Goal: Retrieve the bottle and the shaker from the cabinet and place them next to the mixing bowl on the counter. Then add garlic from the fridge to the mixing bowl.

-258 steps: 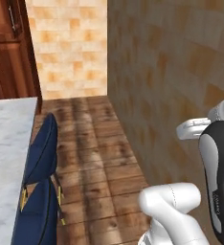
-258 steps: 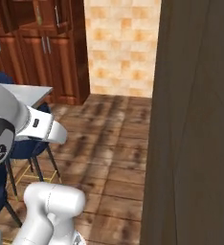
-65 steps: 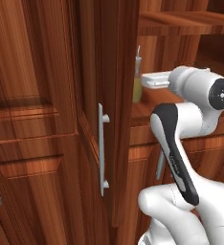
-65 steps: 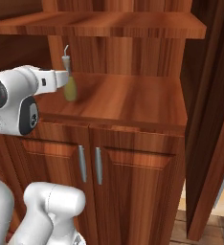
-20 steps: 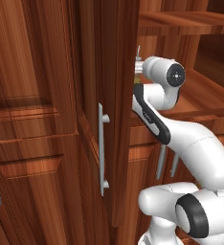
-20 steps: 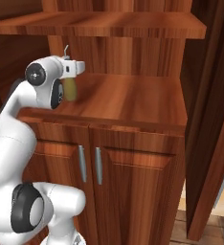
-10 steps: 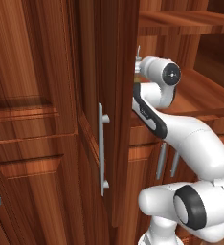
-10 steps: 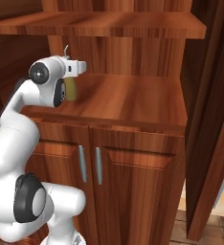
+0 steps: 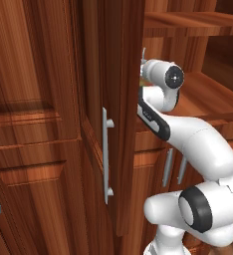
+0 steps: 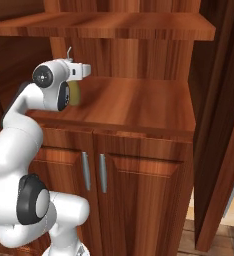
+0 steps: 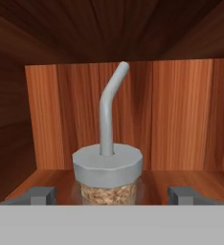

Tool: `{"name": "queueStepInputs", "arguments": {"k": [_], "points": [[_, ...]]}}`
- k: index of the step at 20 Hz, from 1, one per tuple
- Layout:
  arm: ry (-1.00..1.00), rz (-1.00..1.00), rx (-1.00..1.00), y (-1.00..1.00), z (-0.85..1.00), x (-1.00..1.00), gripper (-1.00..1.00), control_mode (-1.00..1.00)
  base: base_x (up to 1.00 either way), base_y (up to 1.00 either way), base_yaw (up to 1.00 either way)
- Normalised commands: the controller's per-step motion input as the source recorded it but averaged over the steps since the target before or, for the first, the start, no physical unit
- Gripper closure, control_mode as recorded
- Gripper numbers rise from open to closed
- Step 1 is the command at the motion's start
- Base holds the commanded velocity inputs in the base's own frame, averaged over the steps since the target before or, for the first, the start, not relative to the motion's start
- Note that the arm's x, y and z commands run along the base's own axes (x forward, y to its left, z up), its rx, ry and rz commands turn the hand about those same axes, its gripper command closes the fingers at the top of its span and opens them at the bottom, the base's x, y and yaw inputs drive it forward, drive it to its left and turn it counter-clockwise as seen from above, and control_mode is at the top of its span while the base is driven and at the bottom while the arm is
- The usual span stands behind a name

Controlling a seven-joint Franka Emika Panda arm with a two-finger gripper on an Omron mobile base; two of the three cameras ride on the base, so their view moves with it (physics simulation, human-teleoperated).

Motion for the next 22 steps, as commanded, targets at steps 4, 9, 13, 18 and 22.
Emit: {"name": "queueStepInputs", "arguments": {"k": [4,9,13,18,22], "points": [[0.0,0.0,0.0,0.0,0.0,0.0,1.0,-1.0,0.0,0.0,0.0],[0.0,0.0,0.0,0.0,0.0,0.0,1.0,-1.0,0.0,0.0,0.0],[0.0,0.0,0.0,0.0,0.0,0.0,1.0,-1.0,0.0,0.0,0.0],[0.0,0.0,0.0,-0.06,0.0,-0.21,1.0,-1.0,0.0,0.0,0.0],[-0.02,0.0,0.0,-0.34,0.04,-0.77,1.0,-1.0,0.0,0.0,0.0]]}}
